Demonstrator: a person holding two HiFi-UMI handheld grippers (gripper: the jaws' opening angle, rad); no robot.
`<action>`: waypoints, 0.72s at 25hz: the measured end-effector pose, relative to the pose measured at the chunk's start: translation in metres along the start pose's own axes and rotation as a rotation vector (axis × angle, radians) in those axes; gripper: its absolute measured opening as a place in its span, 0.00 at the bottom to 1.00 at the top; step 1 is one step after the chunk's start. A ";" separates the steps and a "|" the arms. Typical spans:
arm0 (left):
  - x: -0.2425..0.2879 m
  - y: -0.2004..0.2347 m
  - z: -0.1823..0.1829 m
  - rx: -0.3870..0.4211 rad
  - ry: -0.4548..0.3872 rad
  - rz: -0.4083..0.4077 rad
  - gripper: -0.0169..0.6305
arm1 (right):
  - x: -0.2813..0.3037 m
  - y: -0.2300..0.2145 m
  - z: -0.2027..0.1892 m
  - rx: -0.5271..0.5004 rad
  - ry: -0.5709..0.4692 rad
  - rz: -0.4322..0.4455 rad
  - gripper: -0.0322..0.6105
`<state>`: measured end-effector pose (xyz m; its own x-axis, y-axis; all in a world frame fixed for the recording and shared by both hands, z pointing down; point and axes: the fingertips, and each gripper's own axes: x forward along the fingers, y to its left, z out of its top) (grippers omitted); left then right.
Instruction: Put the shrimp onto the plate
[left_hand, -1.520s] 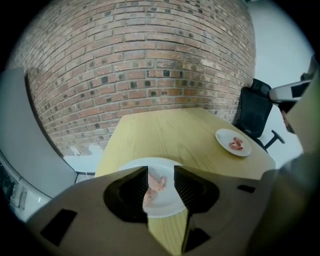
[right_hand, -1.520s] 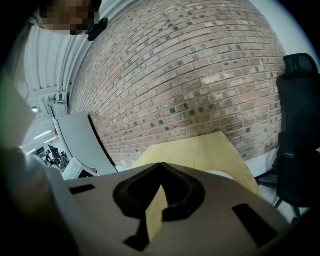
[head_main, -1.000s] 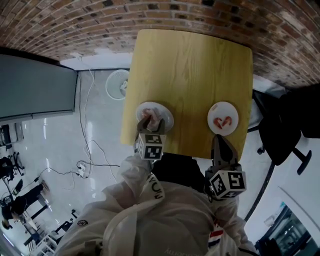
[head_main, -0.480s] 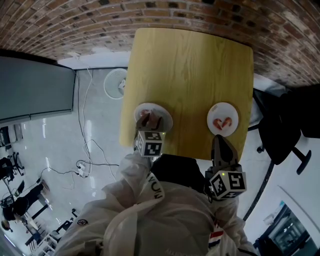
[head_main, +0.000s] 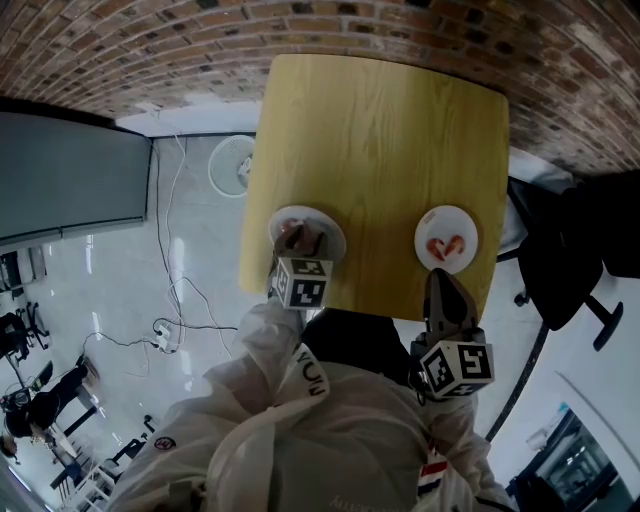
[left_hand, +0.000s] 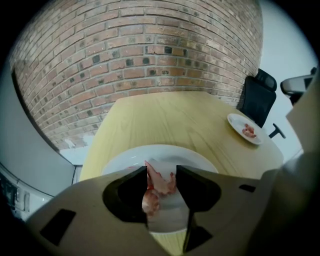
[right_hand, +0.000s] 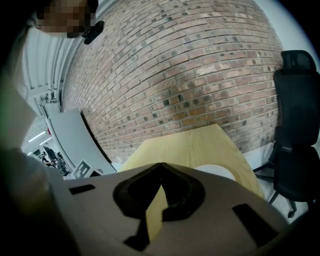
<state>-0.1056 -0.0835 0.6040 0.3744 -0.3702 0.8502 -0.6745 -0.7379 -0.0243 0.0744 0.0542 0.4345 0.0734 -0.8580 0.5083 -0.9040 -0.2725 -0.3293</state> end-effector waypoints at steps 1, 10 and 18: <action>0.000 0.000 0.000 -0.003 0.002 -0.003 0.32 | 0.000 0.000 0.000 0.001 -0.001 0.001 0.09; 0.000 0.000 0.001 -0.017 -0.008 0.007 0.30 | -0.002 -0.008 0.000 0.010 -0.004 -0.004 0.09; -0.005 0.000 0.003 -0.033 -0.019 0.019 0.29 | -0.004 -0.013 -0.001 0.017 -0.004 0.001 0.09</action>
<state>-0.1054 -0.0833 0.5976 0.3731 -0.3952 0.8394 -0.7024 -0.7114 -0.0227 0.0856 0.0617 0.4370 0.0740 -0.8603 0.5044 -0.8970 -0.2784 -0.3432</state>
